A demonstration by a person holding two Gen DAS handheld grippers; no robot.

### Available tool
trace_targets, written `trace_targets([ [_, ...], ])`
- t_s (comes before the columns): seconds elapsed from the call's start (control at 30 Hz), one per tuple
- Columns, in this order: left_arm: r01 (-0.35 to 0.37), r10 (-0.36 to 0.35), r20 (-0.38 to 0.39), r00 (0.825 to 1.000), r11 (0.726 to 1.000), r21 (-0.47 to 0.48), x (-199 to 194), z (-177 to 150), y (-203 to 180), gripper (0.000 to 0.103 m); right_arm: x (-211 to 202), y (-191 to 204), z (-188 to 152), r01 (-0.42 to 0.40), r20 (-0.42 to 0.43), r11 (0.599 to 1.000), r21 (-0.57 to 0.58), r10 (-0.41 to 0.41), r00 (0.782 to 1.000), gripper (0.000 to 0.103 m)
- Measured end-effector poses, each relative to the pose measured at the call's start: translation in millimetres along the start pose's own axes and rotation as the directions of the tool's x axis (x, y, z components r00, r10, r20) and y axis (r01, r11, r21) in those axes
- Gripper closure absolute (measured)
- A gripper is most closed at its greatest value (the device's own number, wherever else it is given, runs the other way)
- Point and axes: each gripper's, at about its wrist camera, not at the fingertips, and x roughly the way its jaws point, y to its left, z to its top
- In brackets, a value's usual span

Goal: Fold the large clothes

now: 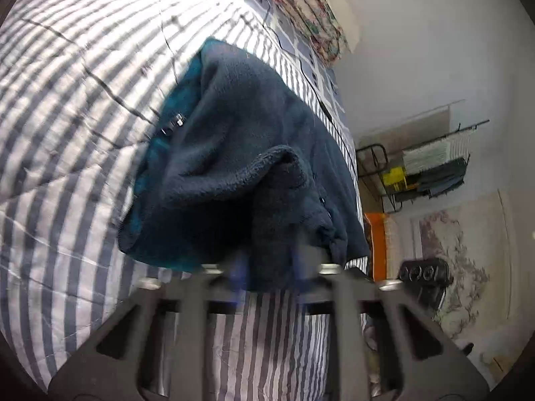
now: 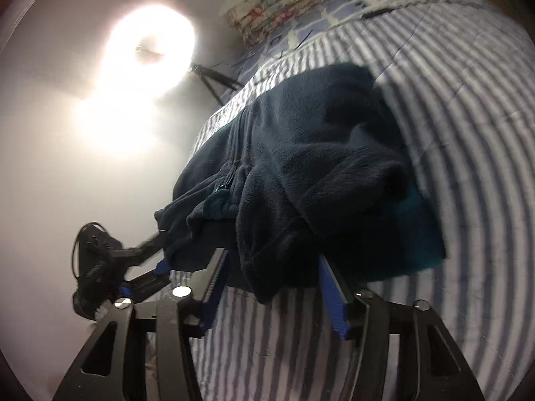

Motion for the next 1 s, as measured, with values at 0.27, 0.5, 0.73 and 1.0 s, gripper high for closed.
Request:
trace_targets([
  [0.27,-0.046,0.047,-0.027,0.999,0.999,0.026,-2,-35,2,0.094,-15,19,3,-0.067,-0.017,0.997,-0.046,0.066,0.998,0.098],
  [0.5,-0.087,0.084,-0.078,0.993,0.995,-0.047,21,-44,36,0.094,12,-8,-24,0.041,-0.12,0.999,-0.019,-0.043,0.992,0.099],
  [0.73,-0.158,0.166,-0.08,0.983,0.983,0.097,3,-62,0,0.092,-12,3,-31,0.073,-0.103,0.993,-0.091,-0.082,0.991,0.099],
  [1.0,-0.156,0.154,0.027,0.988,0.958,0.242,-58,-54,-51,0.092,-71,69,-30,0.03,-0.026,0.953,-0.303,-0.04,0.999,0.074],
])
